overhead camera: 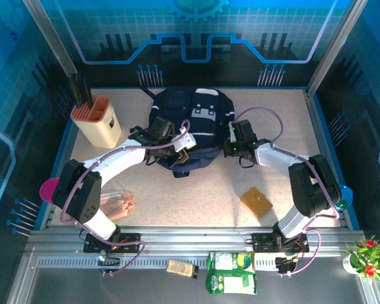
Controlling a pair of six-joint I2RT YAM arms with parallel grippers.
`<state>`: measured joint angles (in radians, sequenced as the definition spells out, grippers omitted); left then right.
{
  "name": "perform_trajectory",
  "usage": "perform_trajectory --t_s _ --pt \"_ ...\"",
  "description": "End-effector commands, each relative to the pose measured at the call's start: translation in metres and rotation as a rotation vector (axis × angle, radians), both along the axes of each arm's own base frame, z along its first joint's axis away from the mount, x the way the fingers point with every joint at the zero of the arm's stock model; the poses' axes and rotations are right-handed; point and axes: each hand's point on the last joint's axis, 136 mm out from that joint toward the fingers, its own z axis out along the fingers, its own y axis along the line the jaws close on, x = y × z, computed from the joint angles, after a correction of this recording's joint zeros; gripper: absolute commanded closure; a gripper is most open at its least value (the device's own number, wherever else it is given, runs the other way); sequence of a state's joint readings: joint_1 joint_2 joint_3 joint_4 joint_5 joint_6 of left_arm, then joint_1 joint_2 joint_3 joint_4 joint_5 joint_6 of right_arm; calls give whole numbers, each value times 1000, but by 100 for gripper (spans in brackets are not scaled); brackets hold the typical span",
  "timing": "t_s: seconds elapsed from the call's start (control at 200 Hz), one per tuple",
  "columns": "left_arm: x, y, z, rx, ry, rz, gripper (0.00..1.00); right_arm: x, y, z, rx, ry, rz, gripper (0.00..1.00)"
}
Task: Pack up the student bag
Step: Zip the student bag at the top-center of the table.
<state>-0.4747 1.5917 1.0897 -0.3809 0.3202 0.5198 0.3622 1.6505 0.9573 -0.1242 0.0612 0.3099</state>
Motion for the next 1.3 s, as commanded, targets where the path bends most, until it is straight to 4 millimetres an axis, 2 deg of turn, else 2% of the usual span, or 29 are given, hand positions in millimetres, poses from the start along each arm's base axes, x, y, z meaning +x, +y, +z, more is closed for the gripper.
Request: perform_trajectory --t_s 0.0,0.085,0.185,0.3,0.365,0.54,0.575,0.655,0.775,0.9,0.97,1.056,1.296 --pt "-14 2 19 -68 29 1 100 24 -29 -1 -57 6 -58 85" --pt "-19 1 20 -80 35 -6 99 35 -42 -3 -61 16 -104 85" --pt "-25 -2 19 -87 50 -16 99 43 -53 4 -42 22 -158 84" --pt "-33 -9 14 -88 73 -38 99 41 -45 29 51 -6 -151 82" --pt "-36 -14 12 -85 83 -46 99 36 -45 39 61 -2 -156 77" --pt "-50 -25 6 -63 119 -81 94 8 -43 60 122 -28 -141 55" --pt "-53 -26 6 -58 124 -89 91 1 -43 64 139 -32 -141 51" --pt "-57 -30 9 -52 123 -95 72 -12 -40 70 185 -31 -141 42" --pt "-45 -30 26 -36 70 -50 47 -25 -33 77 244 -23 -131 37" --pt "-25 -28 42 4 0 16 36 -31 -34 82 263 -28 -148 31" --pt "-18 -28 40 51 -31 19 34 -32 -35 83 270 -29 -163 29" --pt "-12 -27 23 151 -51 2 34 -33 -35 82 279 -24 -175 28" --pt "11 -31 -6 331 -82 -73 40 -33 -35 81 292 -24 -180 27"
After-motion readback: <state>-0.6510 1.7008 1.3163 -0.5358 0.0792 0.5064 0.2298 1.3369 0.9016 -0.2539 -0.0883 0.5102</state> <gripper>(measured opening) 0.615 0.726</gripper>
